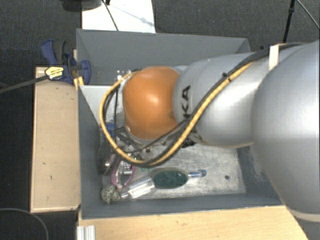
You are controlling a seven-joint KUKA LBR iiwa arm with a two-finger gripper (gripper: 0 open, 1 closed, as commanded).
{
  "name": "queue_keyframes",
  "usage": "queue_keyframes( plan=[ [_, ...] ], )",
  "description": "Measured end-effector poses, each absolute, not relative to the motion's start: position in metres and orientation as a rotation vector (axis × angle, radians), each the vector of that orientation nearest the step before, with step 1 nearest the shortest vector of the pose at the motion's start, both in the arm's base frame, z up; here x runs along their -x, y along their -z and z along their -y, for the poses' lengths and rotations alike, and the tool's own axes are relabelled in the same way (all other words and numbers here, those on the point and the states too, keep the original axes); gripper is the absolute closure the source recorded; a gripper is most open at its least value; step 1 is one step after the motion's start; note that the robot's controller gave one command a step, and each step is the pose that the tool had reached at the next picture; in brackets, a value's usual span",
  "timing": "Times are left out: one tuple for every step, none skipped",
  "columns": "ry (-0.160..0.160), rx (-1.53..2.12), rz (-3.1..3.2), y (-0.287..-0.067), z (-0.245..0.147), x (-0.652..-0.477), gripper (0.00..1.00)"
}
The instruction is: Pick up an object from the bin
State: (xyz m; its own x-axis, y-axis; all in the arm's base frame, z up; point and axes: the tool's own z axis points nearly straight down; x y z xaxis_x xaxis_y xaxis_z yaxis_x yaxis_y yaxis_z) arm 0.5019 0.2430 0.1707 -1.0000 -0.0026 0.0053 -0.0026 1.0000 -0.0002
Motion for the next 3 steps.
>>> queue_keyframes(
  plan=[
    [0.005,0.027,3.147,-0.122,-0.242,-0.522,0.0],
    [0.003,0.043,3.144,-0.086,-0.243,-0.55,0.0],
    [0.003,0.053,3.143,-0.087,-0.243,-0.549,1.0]
  ],
)
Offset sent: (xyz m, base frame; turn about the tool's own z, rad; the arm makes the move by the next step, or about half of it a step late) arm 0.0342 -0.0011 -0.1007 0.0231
